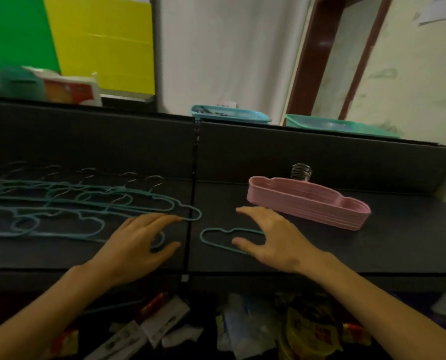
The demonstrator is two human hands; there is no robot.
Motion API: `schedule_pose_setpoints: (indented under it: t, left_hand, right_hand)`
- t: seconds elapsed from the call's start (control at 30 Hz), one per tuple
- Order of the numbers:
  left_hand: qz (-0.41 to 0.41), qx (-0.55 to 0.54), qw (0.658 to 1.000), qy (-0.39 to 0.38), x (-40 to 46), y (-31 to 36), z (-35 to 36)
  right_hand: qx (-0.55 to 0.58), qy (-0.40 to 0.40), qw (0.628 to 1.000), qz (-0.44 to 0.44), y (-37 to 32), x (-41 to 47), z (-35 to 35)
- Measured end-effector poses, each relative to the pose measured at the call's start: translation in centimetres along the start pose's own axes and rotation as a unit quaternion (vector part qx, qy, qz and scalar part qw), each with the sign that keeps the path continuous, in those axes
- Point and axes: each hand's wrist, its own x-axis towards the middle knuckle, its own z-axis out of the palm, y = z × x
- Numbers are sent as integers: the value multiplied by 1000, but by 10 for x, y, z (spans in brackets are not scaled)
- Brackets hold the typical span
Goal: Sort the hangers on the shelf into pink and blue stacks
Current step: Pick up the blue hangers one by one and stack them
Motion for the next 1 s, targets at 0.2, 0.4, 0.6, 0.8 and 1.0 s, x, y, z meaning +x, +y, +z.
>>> schedule_pose_setpoints:
  t: [0.2, 0.4, 0.6, 0.8, 1.0]
  left_hand:
    - [-64, 63, 996, 1, -90, -29, -47]
    - [-125, 74, 989, 30, -155, -69, -90]
    - [-142, 99, 985, 25, -201, -135, -128]
    - [-153, 134, 977, 64, -254, -223, -197]
    - [-171, 140, 975, 19, -292, -295, -235]
  right_hand:
    - [26, 0, 996, -86, -71, 37, 40]
    - [6, -21, 985, -168, -152, 61, 63]
    - [-44, -5, 979, -197, -238, 100, 82]
    - [-86, 20, 973, -213, -342, 140, 113]
    - [-113, 15, 968, -224, -411, 172, 158]
